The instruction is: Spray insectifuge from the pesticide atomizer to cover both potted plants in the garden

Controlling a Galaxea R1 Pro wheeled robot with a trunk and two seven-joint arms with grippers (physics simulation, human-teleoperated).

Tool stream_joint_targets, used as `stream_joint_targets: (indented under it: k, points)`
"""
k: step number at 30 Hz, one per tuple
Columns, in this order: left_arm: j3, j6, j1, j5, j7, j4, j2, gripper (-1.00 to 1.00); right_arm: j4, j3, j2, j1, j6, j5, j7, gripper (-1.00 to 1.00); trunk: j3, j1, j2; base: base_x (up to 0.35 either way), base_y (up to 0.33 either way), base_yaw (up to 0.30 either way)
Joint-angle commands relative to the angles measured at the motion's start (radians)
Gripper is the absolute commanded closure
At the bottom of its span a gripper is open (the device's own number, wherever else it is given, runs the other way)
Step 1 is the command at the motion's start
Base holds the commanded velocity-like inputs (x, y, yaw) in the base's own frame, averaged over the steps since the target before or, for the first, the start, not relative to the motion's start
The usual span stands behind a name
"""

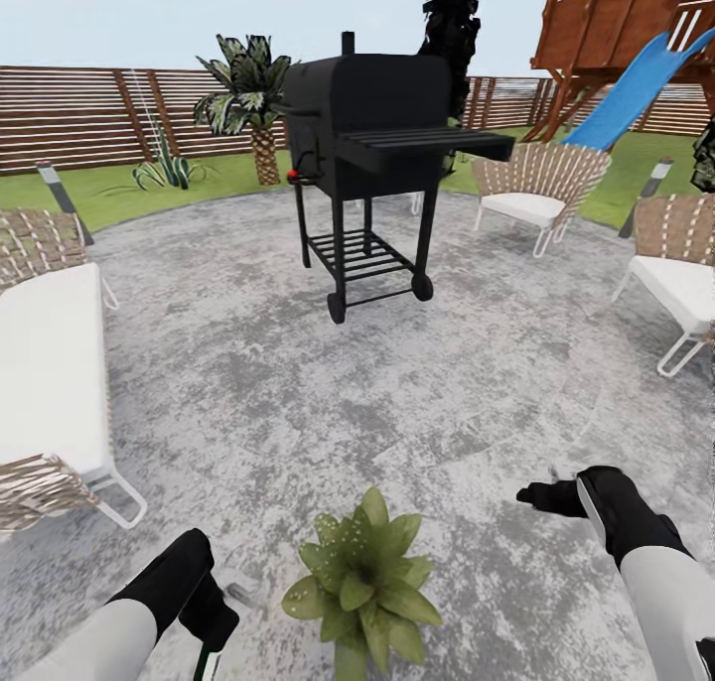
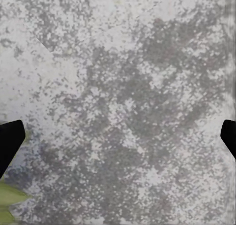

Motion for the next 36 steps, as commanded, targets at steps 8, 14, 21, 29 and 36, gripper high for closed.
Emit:
stream_joint_targets:
  k: [8, 14, 21, 29, 36]
  points:
    - [0.005, 0.005, 0.000, -0.009, -0.009, -0.002, -0.001, 1.00, -0.001, -0.004, 0.001, -0.001, 0.003, 0.011, 0.009, -1.00, -0.001, 0.000, 0.000, -0.008, -0.301, 0.001]
    - [0.005, 0.007, 0.000, -0.011, -0.013, 0.002, -0.001, 1.00, -0.001, -0.004, 0.000, -0.001, 0.003, 0.011, 0.009, -1.00, -0.001, 0.000, 0.000, -0.077, -0.096, 0.000]
    - [0.004, 0.007, 0.000, -0.067, -0.014, 0.046, 0.002, 1.00, -0.001, -0.004, 0.000, -0.001, 0.003, 0.010, 0.009, -1.00, -0.001, 0.000, 0.000, -0.004, -0.004, 0.000]
    - [0.009, 0.008, 0.000, -0.169, -0.013, 0.042, 0.004, 1.00, -0.001, -0.004, 0.000, -0.001, 0.003, 0.009, 0.009, -1.00, -0.001, 0.000, 0.000, 0.000, 0.000, 0.000]
    - [0.010, 0.010, -0.001, -0.172, -0.014, -0.066, 0.005, 1.00, -0.001, -0.004, 0.000, -0.001, 0.003, 0.009, 0.009, -1.00, -0.001, 0.000, 0.000, 0.000, 0.000, 0.000]
